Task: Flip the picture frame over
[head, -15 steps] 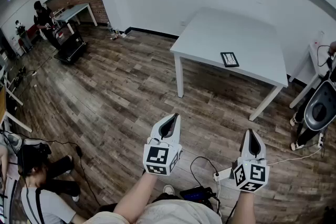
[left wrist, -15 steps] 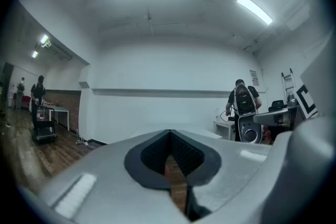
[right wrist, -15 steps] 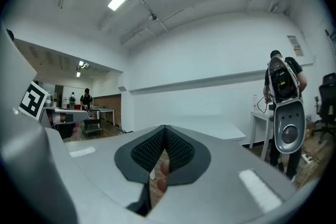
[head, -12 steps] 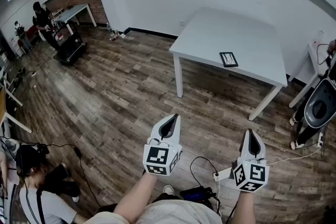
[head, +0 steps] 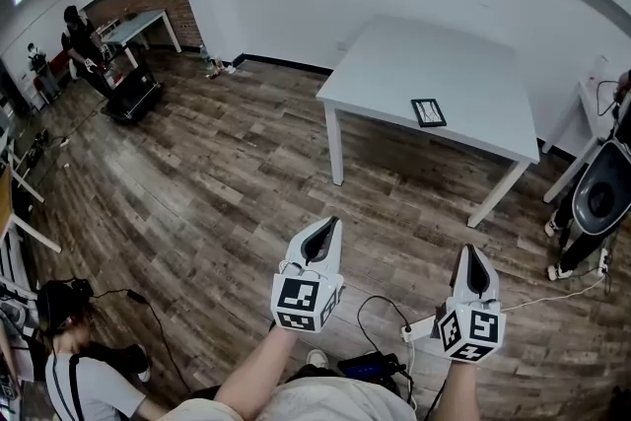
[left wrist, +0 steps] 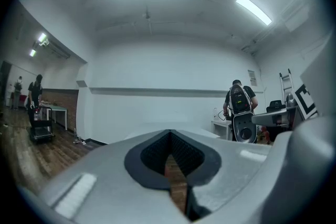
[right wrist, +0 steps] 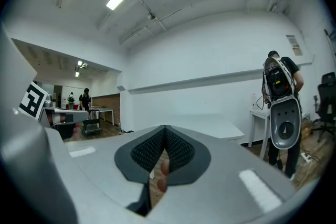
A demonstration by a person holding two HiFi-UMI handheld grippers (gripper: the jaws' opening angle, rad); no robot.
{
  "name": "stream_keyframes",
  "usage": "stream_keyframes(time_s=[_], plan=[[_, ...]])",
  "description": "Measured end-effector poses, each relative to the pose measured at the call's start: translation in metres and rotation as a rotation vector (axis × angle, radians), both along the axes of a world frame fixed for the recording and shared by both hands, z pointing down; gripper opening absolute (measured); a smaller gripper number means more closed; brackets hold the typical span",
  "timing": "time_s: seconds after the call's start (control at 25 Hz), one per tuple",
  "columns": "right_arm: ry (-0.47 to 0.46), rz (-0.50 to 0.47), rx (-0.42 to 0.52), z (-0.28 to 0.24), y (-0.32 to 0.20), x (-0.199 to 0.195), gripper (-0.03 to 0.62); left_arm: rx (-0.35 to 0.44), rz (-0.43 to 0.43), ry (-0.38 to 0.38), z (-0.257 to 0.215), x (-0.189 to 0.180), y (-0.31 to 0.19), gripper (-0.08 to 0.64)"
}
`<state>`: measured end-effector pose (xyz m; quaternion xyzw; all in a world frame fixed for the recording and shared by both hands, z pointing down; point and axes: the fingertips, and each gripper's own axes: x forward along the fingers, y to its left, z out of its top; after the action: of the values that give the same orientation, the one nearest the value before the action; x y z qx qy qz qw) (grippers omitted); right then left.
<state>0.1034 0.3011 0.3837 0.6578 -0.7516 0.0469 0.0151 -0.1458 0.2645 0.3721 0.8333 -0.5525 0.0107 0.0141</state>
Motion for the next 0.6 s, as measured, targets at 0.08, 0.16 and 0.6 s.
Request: stream_keyframes(time_s=[0.08, 0.16, 0.6], plan=[[-0.002, -0.002, -0.001, 0.0, -0.001, 0.001, 0.023, 0.001, 0.001, -0.002, -0.001, 0.002, 0.0, 0.001], [-0.001, -0.004, -0.001, -0.001, -0.001, 0.0, 0.023, 0.001, 0.001, -0.001, -0.001, 0.002, 0.0, 0.0], [-0.039, -0.017, 0.003, 0.002, 0.001, 0.011, 0.026, 0.001, 0.016, -0.006, 0.0, 0.019, 0.001, 0.0]])
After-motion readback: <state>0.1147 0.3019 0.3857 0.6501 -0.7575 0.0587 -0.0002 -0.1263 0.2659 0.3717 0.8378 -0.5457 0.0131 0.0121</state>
